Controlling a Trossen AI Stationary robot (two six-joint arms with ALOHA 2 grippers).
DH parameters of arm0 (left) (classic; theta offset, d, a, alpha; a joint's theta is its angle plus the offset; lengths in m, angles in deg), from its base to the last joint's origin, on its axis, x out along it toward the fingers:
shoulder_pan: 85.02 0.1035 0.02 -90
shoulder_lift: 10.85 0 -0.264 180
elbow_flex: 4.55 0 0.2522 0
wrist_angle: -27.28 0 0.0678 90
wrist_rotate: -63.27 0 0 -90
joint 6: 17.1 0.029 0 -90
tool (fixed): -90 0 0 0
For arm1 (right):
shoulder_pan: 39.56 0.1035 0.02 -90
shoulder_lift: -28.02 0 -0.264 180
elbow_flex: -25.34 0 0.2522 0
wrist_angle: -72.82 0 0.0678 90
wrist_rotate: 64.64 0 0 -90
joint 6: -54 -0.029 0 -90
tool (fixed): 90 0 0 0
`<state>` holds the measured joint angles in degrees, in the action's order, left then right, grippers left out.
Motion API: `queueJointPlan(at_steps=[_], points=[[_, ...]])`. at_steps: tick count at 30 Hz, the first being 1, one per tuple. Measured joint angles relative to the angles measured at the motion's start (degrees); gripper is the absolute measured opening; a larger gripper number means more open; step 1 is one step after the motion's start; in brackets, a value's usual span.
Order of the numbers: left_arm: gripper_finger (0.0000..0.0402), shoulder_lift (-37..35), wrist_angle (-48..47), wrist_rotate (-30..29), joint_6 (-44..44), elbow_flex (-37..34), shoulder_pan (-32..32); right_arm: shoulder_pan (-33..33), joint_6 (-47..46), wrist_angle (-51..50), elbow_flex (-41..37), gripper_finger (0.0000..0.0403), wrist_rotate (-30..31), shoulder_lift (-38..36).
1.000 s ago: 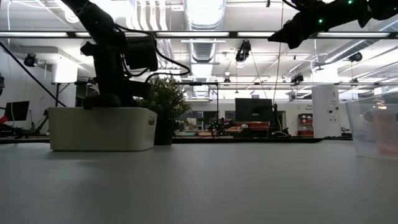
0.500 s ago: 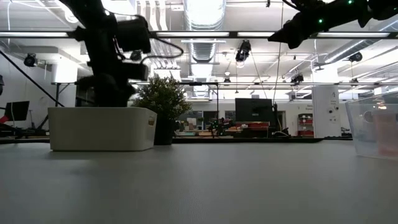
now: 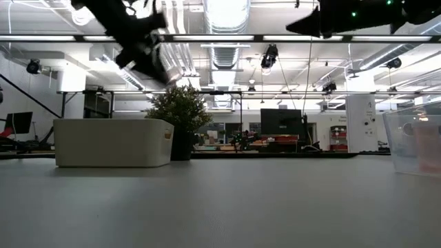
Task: Pick and place medicine bottles into bin by pill shape (circle, oval)
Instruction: Put the transparent pill bottle into the gray bin
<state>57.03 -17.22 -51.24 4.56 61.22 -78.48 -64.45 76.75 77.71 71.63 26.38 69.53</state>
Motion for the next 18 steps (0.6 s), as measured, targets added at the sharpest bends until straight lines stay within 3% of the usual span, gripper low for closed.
queueJointPlan(at_steps=[4, 9, 12, 18], points=[[0.0130, -2.89, 21.12, 1.97, 7.17, -1.41, 0.11, 0.29, -7.48, 5.37, 0.00, 0.0144, -10.10, 4.02], [0.0130, -3.49, 50.67, 20.09, 8.78, -6.26, 0.09, 3.47, -15.11, 12.35, 0.00, 0.0144, -16.36, 11.08], [0.0131, -1.61, 63.17, 25.67, 8.50, -9.11, -0.08, 6.76, -15.63, 16.57, -0.02, 0.0144, -16.56, 14.93], [0.0131, 4.67, 83.22, 28.52, 0.86, -11.85, -0.15, 11.19, -13.75, 29.34, 0.00, 0.0144, -16.21, 21.39]])
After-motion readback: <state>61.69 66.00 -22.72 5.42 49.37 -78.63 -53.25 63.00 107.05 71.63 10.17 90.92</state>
